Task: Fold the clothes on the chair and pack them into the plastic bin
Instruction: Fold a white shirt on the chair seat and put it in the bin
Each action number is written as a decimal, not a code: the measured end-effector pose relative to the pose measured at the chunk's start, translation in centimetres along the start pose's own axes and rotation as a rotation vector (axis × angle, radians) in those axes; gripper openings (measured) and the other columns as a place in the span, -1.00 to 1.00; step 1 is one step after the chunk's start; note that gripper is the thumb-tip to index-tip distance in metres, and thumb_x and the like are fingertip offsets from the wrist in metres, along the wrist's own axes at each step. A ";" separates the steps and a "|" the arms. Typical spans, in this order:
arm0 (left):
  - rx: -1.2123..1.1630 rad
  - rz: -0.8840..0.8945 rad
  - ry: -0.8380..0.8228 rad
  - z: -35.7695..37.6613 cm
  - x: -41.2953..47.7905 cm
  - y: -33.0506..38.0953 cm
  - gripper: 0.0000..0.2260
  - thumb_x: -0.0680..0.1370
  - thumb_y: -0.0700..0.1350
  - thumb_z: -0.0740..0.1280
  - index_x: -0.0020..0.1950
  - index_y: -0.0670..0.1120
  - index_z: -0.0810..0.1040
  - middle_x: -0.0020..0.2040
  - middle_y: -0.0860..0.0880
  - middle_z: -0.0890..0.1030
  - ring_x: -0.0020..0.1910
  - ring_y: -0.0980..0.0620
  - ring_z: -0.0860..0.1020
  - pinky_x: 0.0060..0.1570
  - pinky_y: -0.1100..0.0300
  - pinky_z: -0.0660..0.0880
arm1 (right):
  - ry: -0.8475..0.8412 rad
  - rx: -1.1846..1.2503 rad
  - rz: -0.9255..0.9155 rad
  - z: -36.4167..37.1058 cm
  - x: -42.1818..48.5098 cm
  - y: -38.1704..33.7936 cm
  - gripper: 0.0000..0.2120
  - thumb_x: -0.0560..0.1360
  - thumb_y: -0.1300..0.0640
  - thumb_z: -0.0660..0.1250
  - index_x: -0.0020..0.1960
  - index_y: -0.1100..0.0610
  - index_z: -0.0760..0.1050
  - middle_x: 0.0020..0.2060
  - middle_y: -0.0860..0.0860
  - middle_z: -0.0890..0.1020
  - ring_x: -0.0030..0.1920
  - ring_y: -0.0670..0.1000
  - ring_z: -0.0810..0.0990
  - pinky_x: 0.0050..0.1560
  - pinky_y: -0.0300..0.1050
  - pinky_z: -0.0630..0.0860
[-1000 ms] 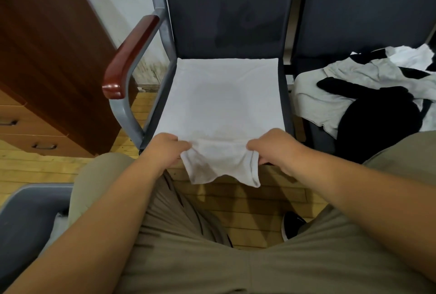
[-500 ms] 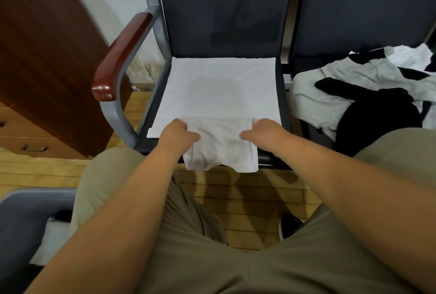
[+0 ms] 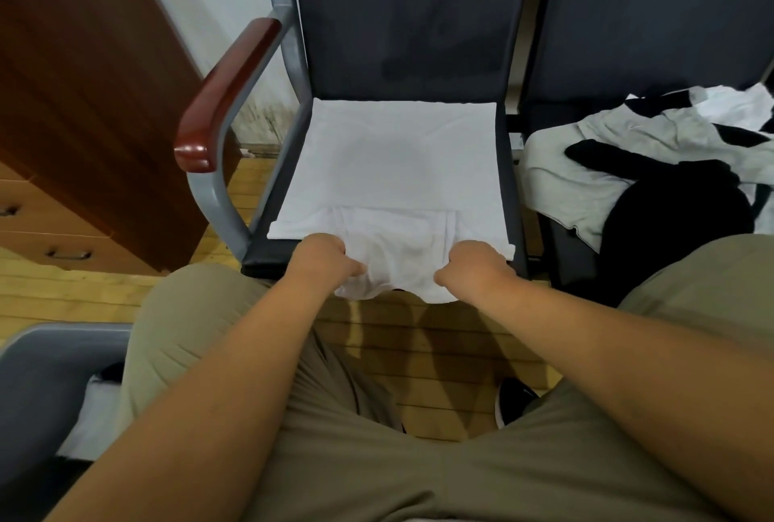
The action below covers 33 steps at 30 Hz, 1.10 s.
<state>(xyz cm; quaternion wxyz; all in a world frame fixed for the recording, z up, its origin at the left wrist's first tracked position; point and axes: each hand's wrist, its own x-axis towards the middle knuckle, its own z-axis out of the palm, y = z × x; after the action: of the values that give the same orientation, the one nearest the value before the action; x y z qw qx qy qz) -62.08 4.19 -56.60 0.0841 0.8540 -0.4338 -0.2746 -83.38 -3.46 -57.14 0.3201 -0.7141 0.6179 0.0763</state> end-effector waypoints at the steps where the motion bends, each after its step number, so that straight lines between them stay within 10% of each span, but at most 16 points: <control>1: -0.037 0.001 -0.007 -0.2 -0.1 0.0 -0.63 0.52 0.02 0.52 -0.26 -0.12 0.41 -0.29 -0.06 0.46 -0.28 -0.02 0.47 -0.32 0.14 0.35 | -0.022 0.040 -0.016 -0.5 -0.2 -0.1 -0.76 0.49 0.09 0.37 -0.24 0.09 0.33 -0.20 0.05 0.47 -0.14 0.12 0.52 -0.22 -0.09 0.35; 6: -0.386 0.047 0.013 -2.2 -0.9 -0.1 -0.61 0.54 -0.09 0.47 -0.21 -0.04 0.23 -0.29 -0.03 0.22 -0.35 -0.01 0.24 -0.32 0.12 0.18 | -0.004 0.240 -0.112 -4.0 -2.3 -1.3 -0.70 0.59 0.12 0.33 -0.24 0.14 0.29 -0.29 0.03 0.38 -0.31 0.01 0.38 -0.33 -0.13 0.26; 11: -0.674 0.042 0.065 -5.9 -0.3 2.0 -0.64 0.56 -0.01 0.53 0.26 -0.14 0.59 0.20 -0.06 0.63 0.13 -0.06 0.61 0.09 0.02 0.60 | 0.096 0.456 -0.154 -7.8 -2.7 -2.8 -0.66 0.62 0.12 0.36 0.38 0.13 0.58 0.23 0.02 0.61 0.14 0.13 0.63 0.25 0.08 0.62; 14: -0.880 -0.066 0.083 -8.6 0.1 4.5 -0.48 0.54 -0.11 0.58 0.45 -0.17 0.52 0.29 -0.12 0.58 0.07 -0.12 0.63 -0.18 0.06 0.66 | 0.090 0.691 -0.106 -10.7 -2.2 -4.3 -0.74 0.60 0.20 0.42 0.29 0.16 0.63 0.13 0.05 0.62 -0.08 0.11 0.64 0.14 0.12 0.69; 21: -1.003 -0.054 0.132 -13.0 4.2 8.7 -0.76 0.53 -0.16 0.58 0.11 -0.20 0.63 0.07 -0.12 0.68 -0.06 -0.07 0.67 -0.36 0.21 0.66 | 0.198 0.947 -0.004 -16.0 2.4 -6.9 -0.91 0.55 0.18 0.48 0.01 0.14 0.60 0.04 0.14 0.71 -0.14 0.07 0.70 -0.29 -0.11 0.62; 33: -1.335 -0.173 0.120 -13.5 18.3 12.3 -0.76 0.55 -0.34 0.49 0.21 -0.29 0.61 0.14 -0.21 0.63 0.01 -0.14 0.67 -0.29 0.20 0.65 | 0.063 1.230 0.064 -17.9 16.4 -10.3 -0.85 0.57 0.19 0.49 0.12 0.14 0.62 0.05 0.13 0.73 -0.05 0.07 0.72 -0.14 -0.07 0.65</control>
<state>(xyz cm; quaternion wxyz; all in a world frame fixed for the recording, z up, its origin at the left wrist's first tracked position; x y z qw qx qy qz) -54.67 -19.02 -47.89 0.5954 0.6643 -0.0955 -0.4416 -75.23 -26.64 -47.69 0.6525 -0.3815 0.5790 -0.3057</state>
